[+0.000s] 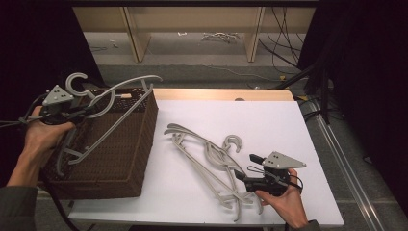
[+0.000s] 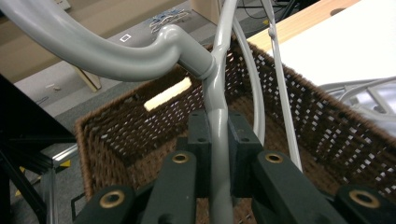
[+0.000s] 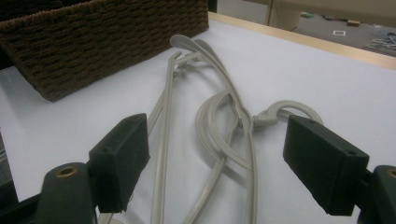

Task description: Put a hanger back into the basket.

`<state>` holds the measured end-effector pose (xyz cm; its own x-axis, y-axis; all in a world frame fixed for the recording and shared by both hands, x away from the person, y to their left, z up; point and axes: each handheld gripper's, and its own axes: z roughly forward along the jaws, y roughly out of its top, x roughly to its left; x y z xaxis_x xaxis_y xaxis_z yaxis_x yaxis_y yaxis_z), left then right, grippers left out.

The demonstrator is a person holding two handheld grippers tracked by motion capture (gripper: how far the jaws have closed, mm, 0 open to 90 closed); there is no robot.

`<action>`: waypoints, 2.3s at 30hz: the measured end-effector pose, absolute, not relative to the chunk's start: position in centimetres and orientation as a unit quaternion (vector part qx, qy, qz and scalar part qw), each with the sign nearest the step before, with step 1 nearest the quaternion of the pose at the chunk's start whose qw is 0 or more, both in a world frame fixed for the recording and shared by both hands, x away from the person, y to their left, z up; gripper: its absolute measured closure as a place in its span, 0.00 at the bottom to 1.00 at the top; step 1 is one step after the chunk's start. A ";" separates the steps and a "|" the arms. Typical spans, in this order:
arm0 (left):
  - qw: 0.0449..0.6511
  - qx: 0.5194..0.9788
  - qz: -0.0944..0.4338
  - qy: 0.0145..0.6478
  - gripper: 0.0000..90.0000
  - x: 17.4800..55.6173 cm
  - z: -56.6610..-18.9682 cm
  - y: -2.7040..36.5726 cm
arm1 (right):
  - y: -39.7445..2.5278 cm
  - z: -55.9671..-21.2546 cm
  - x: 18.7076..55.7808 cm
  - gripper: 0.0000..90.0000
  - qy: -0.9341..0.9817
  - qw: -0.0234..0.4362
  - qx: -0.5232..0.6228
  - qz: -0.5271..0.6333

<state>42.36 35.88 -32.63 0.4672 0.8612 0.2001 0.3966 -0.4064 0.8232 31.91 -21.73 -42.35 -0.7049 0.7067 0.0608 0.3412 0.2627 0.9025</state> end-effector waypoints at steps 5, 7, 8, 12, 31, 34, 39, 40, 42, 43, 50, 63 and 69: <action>0.357 0.773 0.317 0.417 0.91 42.3 -33.4 37.1 | -21.8 -42.3 31.9 0.26 0.778 0.181 0.341 0.496; 0.351 0.771 0.316 0.427 0.91 42.4 -34.0 37.8 | -21.8 -42.3 31.8 0.26 0.779 0.175 0.344 0.494; 0.351 0.771 0.316 0.427 0.91 42.4 -34.0 37.8 | -21.8 -42.4 31.9 0.26 0.779 0.180 0.340 0.495; 0.321 0.788 0.314 0.421 0.91 42.5 -34.4 38.5 | -21.7 -42.5 32.0 0.26 0.776 0.180 0.339 0.501; 0.269 0.811 0.292 0.431 0.91 43.5 -38.2 38.4 | -21.8 -42.6 31.9 0.26 0.784 0.173 0.342 0.489; 0.261 0.811 0.285 0.438 0.91 43.9 -39.1 37.9 | -21.8 -42.6 32.0 0.26 0.784 0.176 0.341 0.489; 0.248 0.809 0.274 0.456 0.91 44.3 -40.5 38.0 | -21.9 -42.6 32.0 0.26 0.784 0.176 0.341 0.489; 0.246 0.808 0.271 0.461 0.91 44.4 -40.8 38.1 | -21.9 -42.6 32.0 0.26 0.784 0.176 0.340 0.488; 0.241 0.806 0.266 0.471 0.91 44.5 -41.2 38.3 | -21.8 -42.6 32.0 0.26 0.784 0.176 0.339 0.489; 0.243 0.803 0.265 0.476 0.91 44.6 -41.4 38.3 | -21.8 -42.6 32.0 0.26 0.784 0.176 0.339 0.489; 0.242 0.787 0.266 0.502 0.82 44.5 -41.7 38.7 | -21.7 -42.8 32.0 0.26 0.783 0.164 0.343 0.492; 0.314 0.731 0.341 0.501 0.54 41.5 -37.0 36.6 | -21.8 -42.7 32.0 0.26 0.785 0.177 0.339 0.487; 0.394 0.700 0.347 0.484 0.38 39.3 -34.9 34.0 | -21.8 -42.7 32.0 0.25 0.786 0.180 0.344 0.480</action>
